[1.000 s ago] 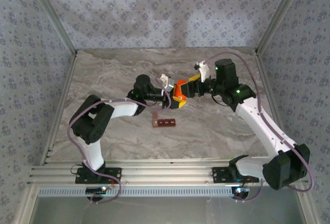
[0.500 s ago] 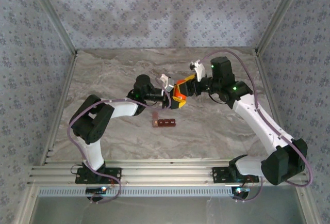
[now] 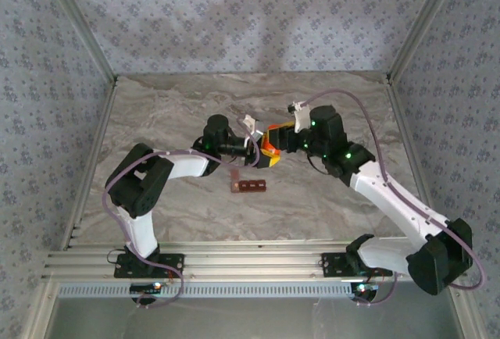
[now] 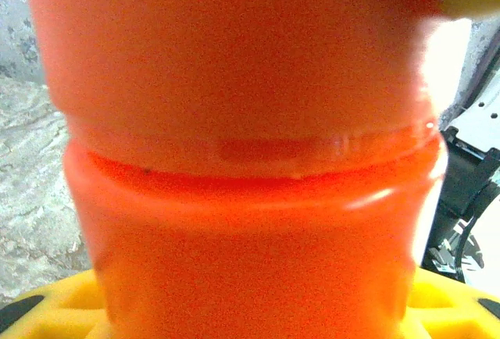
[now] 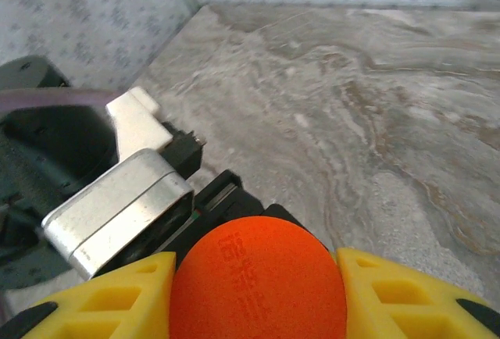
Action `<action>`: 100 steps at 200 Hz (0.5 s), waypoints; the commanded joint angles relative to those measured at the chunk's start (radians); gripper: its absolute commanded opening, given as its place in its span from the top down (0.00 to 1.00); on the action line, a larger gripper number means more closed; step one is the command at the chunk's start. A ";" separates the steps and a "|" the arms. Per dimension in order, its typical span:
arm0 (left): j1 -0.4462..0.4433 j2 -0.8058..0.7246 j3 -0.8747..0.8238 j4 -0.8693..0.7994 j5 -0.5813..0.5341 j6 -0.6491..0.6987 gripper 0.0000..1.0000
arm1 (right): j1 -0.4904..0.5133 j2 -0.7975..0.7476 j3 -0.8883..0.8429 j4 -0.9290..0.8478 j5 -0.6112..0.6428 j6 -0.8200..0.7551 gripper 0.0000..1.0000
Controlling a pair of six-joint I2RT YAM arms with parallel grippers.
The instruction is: Sort the pills into containers
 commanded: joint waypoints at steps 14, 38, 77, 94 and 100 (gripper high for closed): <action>-0.002 -0.036 0.031 0.118 0.013 0.014 1.00 | 0.106 -0.018 -0.143 0.059 0.294 0.279 0.59; -0.003 -0.033 0.032 0.118 0.012 0.014 1.00 | 0.118 -0.014 -0.122 0.053 0.299 0.266 0.56; -0.003 -0.033 0.033 0.118 0.014 0.014 1.00 | 0.067 -0.007 -0.004 -0.029 0.193 0.142 0.42; -0.004 -0.030 0.034 0.120 0.016 0.010 1.00 | 0.011 -0.012 0.064 -0.076 0.090 0.086 0.30; -0.004 -0.030 0.034 0.121 0.018 0.009 1.00 | -0.007 -0.019 0.083 -0.087 0.046 0.068 0.26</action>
